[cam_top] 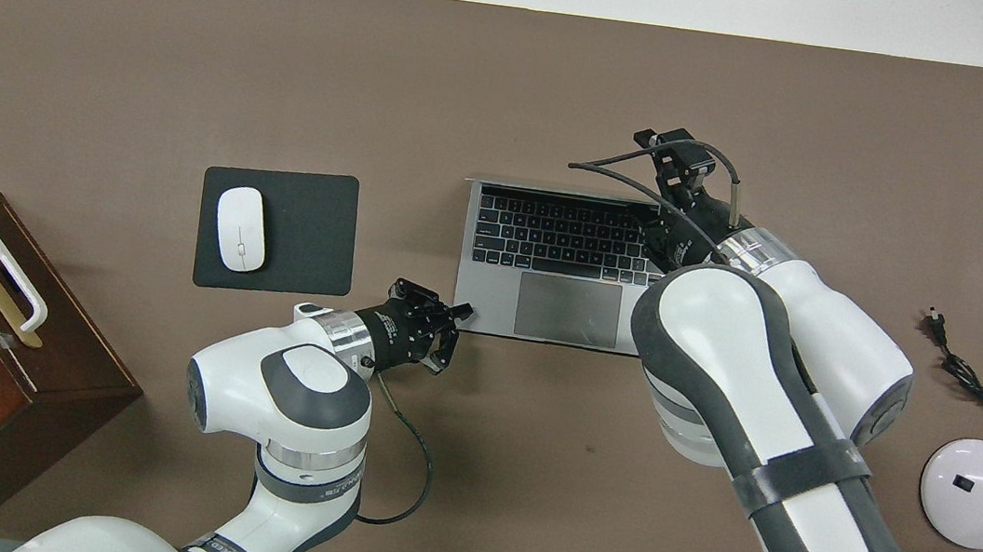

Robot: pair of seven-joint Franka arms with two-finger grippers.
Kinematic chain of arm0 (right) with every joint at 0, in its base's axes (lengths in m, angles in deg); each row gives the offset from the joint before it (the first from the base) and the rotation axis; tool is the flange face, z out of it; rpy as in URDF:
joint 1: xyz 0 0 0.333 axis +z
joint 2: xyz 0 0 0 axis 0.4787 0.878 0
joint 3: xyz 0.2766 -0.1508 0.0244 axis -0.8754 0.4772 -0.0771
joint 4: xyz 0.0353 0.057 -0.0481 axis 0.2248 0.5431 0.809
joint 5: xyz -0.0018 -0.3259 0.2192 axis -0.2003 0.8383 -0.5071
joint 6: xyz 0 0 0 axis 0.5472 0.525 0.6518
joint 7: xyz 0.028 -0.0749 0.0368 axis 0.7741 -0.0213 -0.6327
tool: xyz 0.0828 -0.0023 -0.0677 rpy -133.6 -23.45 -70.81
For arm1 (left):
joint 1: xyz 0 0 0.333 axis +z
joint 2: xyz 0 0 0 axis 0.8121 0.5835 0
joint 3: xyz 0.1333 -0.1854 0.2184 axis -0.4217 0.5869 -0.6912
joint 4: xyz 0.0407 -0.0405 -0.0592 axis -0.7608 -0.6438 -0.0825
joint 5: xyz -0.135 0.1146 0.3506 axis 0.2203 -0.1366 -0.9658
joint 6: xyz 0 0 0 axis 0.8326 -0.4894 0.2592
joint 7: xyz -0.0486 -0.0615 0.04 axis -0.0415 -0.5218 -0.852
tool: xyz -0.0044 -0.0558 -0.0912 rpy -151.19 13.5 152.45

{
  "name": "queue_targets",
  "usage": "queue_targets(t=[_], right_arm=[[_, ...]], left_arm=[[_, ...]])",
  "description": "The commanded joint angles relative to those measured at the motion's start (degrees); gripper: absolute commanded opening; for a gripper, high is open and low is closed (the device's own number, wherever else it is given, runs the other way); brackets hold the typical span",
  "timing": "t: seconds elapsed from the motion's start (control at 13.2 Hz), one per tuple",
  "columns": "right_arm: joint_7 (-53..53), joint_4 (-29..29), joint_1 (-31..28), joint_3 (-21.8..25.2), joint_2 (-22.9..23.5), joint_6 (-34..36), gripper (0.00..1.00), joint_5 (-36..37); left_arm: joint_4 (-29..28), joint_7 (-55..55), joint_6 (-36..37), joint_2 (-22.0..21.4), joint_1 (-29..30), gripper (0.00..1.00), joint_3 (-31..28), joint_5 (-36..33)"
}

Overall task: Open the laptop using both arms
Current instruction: 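Lift the laptop lid upward and away with the right gripper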

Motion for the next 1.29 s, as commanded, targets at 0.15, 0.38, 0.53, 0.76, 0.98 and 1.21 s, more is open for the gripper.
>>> queue_targets(t=[0.15, 0.38, 0.53, 0.76, 0.98, 1.21], right_arm=[[-1.3, -2.5, -1.4, 2.1, 1.6, 4.2, 1.00, 2.8], [-1.2, -3.7, -2.0, 3.5, 2.4, 6.7, 1.00, 3.9], [-1.2, -4.5, -2.1, 4.7, 2.8, 7.9, 1.00, 4.7], [-1.2, -4.9, -2.2, 6.0, 3.2, 9.7, 1.00, 5.1], [-1.2, -5.2, -3.1, 6.1, 4.0, 11.0, 1.00, 6.6], [-1.2, -6.8, -4.2, 7.1, 5.3, 12.5, 1.00, 6.7]], left_arm=[[0.6, 2.4, -0.9, 2.7, 0.7, 0.00, -0.5, 1.4], [0.6, 2.4, -0.9, 2.7, 0.7, 0.00, -0.4, 1.4], [0.6, 2.4, -0.9, 2.7, 0.7, 0.00, -0.4, 1.4], [0.6, 2.4, -0.9, 2.7, 0.7, 0.00, -0.4, 1.4], [0.7, 2.4, -0.9, 2.7, 0.7, 0.00, -0.4, 1.4], [0.6, 2.4, -1.0, 2.7, 0.7, 0.00, -0.5, 1.4]])
